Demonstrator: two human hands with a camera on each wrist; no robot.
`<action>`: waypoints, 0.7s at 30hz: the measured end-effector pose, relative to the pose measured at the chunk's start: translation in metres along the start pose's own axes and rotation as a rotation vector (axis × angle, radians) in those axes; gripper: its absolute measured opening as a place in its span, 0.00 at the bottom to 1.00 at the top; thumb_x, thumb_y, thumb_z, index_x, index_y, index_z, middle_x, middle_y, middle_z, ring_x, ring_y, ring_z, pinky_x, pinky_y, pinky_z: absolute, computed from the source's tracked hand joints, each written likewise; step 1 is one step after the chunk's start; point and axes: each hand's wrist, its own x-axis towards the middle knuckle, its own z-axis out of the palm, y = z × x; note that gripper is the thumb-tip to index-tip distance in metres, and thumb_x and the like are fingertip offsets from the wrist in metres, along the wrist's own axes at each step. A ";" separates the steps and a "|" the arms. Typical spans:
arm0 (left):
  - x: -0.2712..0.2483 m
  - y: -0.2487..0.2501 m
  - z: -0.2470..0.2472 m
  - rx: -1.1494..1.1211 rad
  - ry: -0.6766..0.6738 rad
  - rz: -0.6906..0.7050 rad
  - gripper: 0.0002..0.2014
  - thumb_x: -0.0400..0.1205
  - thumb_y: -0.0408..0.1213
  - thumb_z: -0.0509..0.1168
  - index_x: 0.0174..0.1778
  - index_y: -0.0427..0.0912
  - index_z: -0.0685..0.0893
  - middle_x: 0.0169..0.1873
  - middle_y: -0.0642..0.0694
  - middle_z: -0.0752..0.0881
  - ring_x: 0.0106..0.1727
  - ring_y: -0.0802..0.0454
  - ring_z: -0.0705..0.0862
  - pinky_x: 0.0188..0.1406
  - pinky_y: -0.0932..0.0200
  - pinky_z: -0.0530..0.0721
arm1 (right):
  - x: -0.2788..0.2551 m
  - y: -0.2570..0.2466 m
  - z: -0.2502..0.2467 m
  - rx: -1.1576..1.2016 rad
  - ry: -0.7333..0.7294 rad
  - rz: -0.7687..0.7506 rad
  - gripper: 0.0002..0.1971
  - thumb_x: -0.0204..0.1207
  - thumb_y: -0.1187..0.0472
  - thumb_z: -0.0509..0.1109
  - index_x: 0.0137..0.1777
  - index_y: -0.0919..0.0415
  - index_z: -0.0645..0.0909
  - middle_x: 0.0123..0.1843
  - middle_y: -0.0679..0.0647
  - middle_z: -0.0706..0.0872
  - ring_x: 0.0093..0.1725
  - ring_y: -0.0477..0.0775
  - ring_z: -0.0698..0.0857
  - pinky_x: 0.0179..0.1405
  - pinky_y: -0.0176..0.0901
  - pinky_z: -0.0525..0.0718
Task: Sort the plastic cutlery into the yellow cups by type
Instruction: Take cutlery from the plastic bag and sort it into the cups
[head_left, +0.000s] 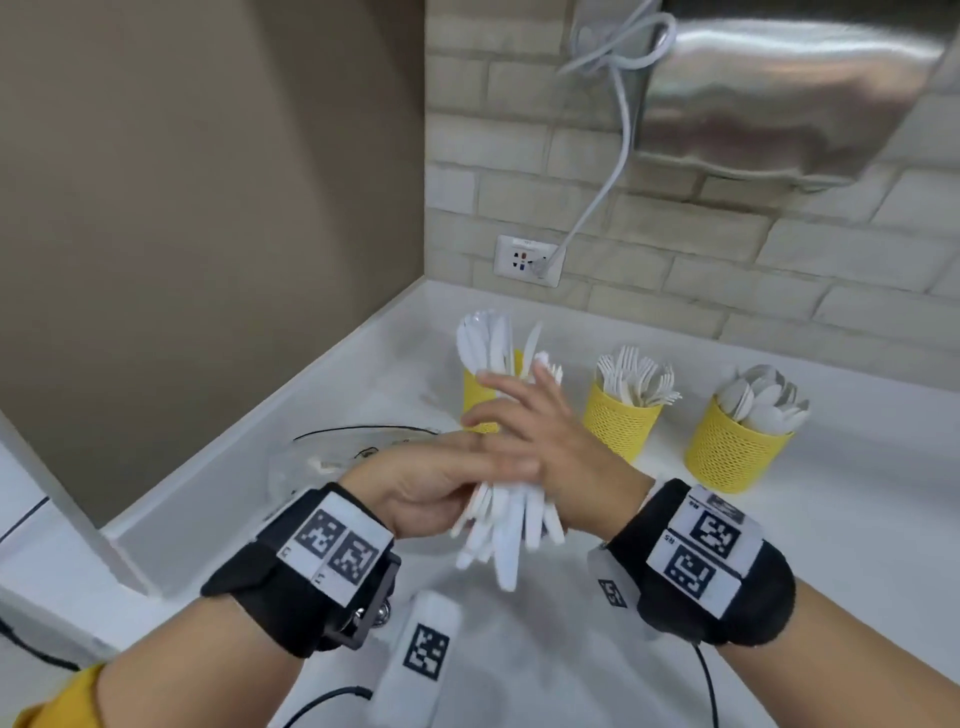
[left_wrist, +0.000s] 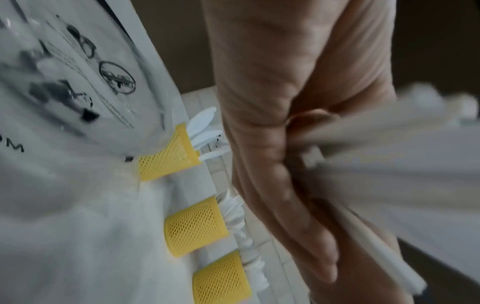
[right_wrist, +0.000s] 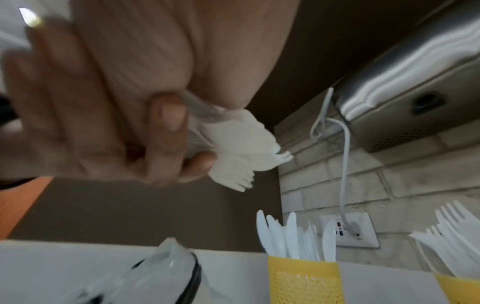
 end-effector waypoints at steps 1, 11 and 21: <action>0.003 -0.003 0.002 -0.009 -0.017 -0.014 0.17 0.67 0.35 0.77 0.49 0.35 0.85 0.40 0.35 0.90 0.43 0.40 0.90 0.51 0.46 0.87 | -0.002 -0.003 0.000 -0.018 -0.041 0.000 0.10 0.72 0.60 0.63 0.53 0.52 0.73 0.59 0.50 0.80 0.75 0.56 0.63 0.79 0.54 0.39; 0.030 -0.020 0.007 -0.071 -0.067 -0.052 0.14 0.64 0.25 0.69 0.45 0.36 0.88 0.34 0.38 0.89 0.40 0.45 0.89 0.56 0.44 0.82 | -0.003 -0.007 -0.027 0.078 -0.491 0.203 0.52 0.68 0.58 0.73 0.77 0.44 0.33 0.79 0.55 0.63 0.82 0.45 0.36 0.78 0.48 0.25; 0.044 -0.019 0.009 -0.255 0.124 0.135 0.10 0.68 0.26 0.64 0.40 0.41 0.86 0.28 0.40 0.85 0.31 0.48 0.87 0.31 0.57 0.86 | -0.007 -0.003 -0.038 0.255 -0.598 0.252 0.53 0.62 0.69 0.71 0.82 0.53 0.43 0.84 0.50 0.55 0.82 0.41 0.38 0.74 0.33 0.23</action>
